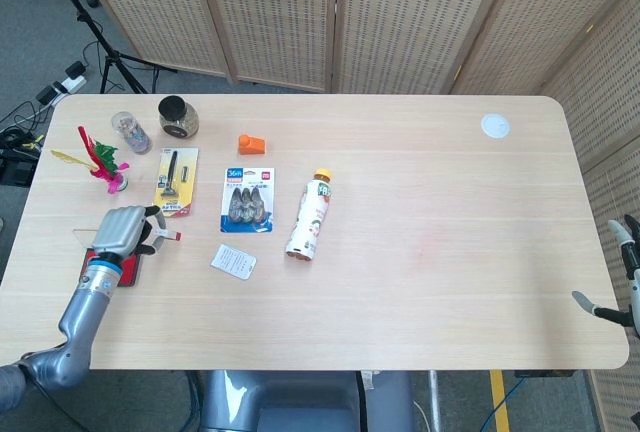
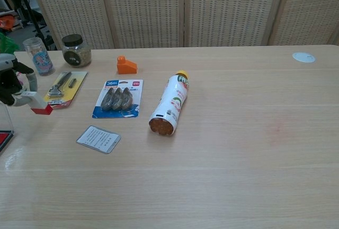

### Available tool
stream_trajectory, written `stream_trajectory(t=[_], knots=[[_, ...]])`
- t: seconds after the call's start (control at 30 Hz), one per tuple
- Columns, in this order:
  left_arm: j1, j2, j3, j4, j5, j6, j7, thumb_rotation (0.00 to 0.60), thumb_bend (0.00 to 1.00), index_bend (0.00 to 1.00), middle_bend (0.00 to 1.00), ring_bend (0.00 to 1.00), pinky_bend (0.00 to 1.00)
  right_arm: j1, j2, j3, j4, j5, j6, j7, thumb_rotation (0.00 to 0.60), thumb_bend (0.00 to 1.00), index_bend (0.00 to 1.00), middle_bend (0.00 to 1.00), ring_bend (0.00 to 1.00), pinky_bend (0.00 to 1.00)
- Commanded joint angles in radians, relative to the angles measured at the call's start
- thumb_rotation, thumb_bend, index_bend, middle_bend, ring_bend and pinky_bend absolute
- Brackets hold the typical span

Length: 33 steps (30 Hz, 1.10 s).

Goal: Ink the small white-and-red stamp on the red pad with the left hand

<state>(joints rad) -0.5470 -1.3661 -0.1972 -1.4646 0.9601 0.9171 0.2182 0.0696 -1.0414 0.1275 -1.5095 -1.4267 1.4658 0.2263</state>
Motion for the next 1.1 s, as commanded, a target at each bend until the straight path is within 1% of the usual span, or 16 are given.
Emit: stream_trajectory(t=[0.03, 0.2, 0.33, 0.4, 0.5, 0.7, 0.8, 0.97, 1.1], knots=[[0.003, 0.14, 0.007, -0.135, -0.025, -0.029, 0.033, 0.6, 0.37, 0.6, 1.0, 0.94, 0.87, -0.001, 0.0, 0.0, -0.002, -0.002, 0.003, -0.001, 0.6, 0.0, 0.01, 0.0, 0.0, 0.0], [0.027, 0.252, 0.046, -0.206, -0.022, -0.042, 0.033, 0.6, 0.37, 0.6, 1.0, 0.94, 0.86, -0.004, 0.003, -0.001, -0.005, -0.006, 0.009, 0.006, 0.6, 0.0, 0.01, 0.0, 0.0, 0.0], [0.05, 0.282, 0.075, -0.192, -0.008, -0.047, 0.01, 0.6, 0.37, 0.6, 1.0, 0.94, 0.87, -0.006, 0.005, -0.002, -0.006, -0.01, 0.013, 0.01, 0.6, 0.0, 0.0, 0.0, 0.0, 0.0], [0.064, 0.288, 0.09, -0.167, -0.004, -0.059, -0.023, 0.6, 0.37, 0.6, 1.0, 0.94, 0.87, -0.006, 0.006, -0.003, -0.007, -0.014, 0.016, 0.012, 0.6, 0.0, 0.0, 0.0, 0.0, 0.0], [0.085, 0.275, 0.106, -0.097, 0.017, -0.079, -0.089, 0.6, 0.37, 0.6, 1.0, 0.94, 0.86, -0.007, 0.007, -0.005, -0.009, -0.019, 0.019, 0.013, 0.6, 0.0, 0.01, 0.0, 0.0, 0.0], [0.097, 0.233, 0.114, 0.013, 0.052, -0.118, -0.188, 0.6, 0.37, 0.6, 1.0, 0.94, 0.87, -0.008, 0.006, -0.007, -0.01, -0.021, 0.021, 0.011, 0.6, 0.0, 0.0, 0.0, 0.0, 0.0], [0.09, 0.214, 0.122, 0.057, 0.049, -0.155, -0.204, 0.6, 0.37, 0.6, 1.0, 0.94, 0.86, -0.007, 0.005, -0.006, -0.01, -0.018, 0.019, 0.009, 0.6, 0.0, 0.0, 0.0, 0.0, 0.0], [0.086, 0.204, 0.127, 0.081, 0.046, -0.176, -0.215, 0.6, 0.38, 0.6, 1.0, 0.94, 0.87, -0.006, 0.005, -0.005, -0.008, -0.016, 0.017, 0.009, 0.6, 0.0, 0.01, 0.0, 0.0, 0.0], [0.086, 0.192, 0.13, 0.099, 0.04, -0.174, -0.209, 0.6, 0.38, 0.6, 1.0, 0.94, 0.87, -0.007, 0.005, -0.005, -0.007, -0.014, 0.017, 0.013, 0.6, 0.0, 0.01, 0.0, 0.0, 0.0]])
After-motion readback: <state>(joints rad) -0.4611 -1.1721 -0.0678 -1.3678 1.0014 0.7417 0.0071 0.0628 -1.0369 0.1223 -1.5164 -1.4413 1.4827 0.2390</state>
